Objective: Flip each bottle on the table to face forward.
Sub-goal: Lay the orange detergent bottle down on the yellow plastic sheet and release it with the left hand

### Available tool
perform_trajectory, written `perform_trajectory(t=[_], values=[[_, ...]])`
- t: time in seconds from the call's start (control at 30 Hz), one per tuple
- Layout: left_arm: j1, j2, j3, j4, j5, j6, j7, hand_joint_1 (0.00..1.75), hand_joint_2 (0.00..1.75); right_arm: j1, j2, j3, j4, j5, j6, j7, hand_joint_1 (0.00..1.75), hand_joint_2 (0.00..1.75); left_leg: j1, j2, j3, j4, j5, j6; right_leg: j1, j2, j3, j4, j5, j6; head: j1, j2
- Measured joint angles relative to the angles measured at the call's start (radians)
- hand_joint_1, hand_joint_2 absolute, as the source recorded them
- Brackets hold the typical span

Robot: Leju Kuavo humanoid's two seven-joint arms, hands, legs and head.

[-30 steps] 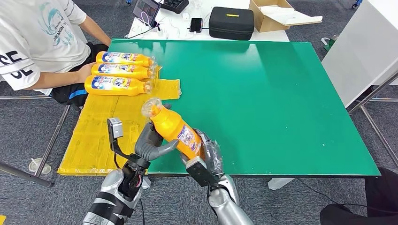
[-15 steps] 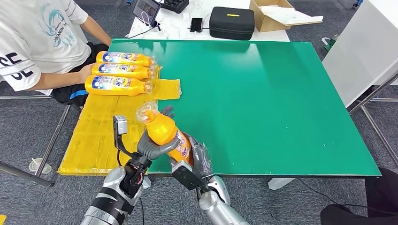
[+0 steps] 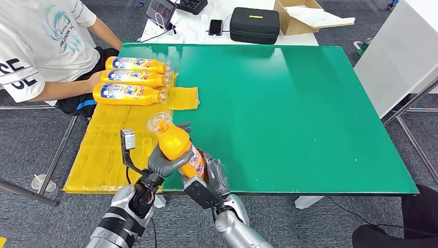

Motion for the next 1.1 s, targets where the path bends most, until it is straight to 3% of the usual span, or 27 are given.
perform_trajectory(t=[0.13,0.2,0.27,0.33,0.63,0.83,0.93,1.1], values=[[0.012,0.001,0.013,-0.010,0.027,-0.015,0.009,1.75,1.75,-0.005,0.001,0.013,0.009,-0.005,0.001,0.000,1.68,1.75,0.000,0.000,0.000,0.000,0.000,0.000,0.000,0.000,0.000,0.000,0.000,0.000,0.000,0.000],[0.018,0.002,0.016,-0.017,0.035,-0.019,0.012,1.75,1.75,-0.006,0.001,0.017,0.011,-0.010,0.002,-0.002,0.81,1.75,0.000,0.000,0.000,0.000,0.000,0.000,0.000,0.000,0.000,0.000,0.000,0.000,0.000,0.000],[0.022,0.002,0.019,-0.024,0.043,-0.019,0.017,1.75,1.75,-0.006,0.002,0.017,0.011,-0.017,0.005,-0.006,0.00,0.87,0.000,0.000,0.000,0.000,0.000,0.000,0.000,0.000,0.000,0.000,0.000,0.000,0.000,0.000],[0.023,0.002,0.020,-0.031,0.051,-0.021,0.024,1.75,1.75,-0.007,0.002,0.017,0.012,-0.030,0.024,-0.011,0.00,0.00,0.000,0.000,0.000,0.000,0.000,0.000,0.000,0.000,0.000,0.000,0.000,0.000,0.000,0.000],[0.029,0.002,0.019,-0.047,0.049,-0.002,0.025,1.75,1.75,-0.010,0.004,-0.005,0.007,-0.088,0.108,-0.025,0.00,0.00,0.000,0.000,0.000,0.000,0.000,0.000,0.000,0.000,0.000,0.000,0.000,0.000,0.000,0.000],[0.023,0.001,0.024,-0.088,-0.070,0.161,-0.055,1.75,1.75,0.003,0.002,-0.037,-0.071,-0.126,0.156,-0.031,0.00,0.00,0.000,0.000,0.000,0.000,0.000,0.000,0.000,0.000,0.000,0.000,0.000,0.000,0.000,0.000],[0.017,0.001,0.040,-0.110,-0.169,0.285,-0.106,1.75,1.75,0.015,-0.002,-0.051,-0.134,-0.137,0.160,-0.030,0.00,0.00,0.000,0.001,0.000,0.000,0.000,0.000,0.000,0.000,0.000,0.000,0.000,0.000,0.000,0.000],[-0.020,0.005,0.109,-0.146,-0.439,0.650,-0.224,1.75,1.75,0.071,-0.017,-0.061,-0.312,-0.159,0.171,-0.014,0.00,0.00,0.000,0.001,0.000,0.000,0.000,0.000,0.000,0.000,-0.001,0.000,0.000,0.000,0.000,0.000]])
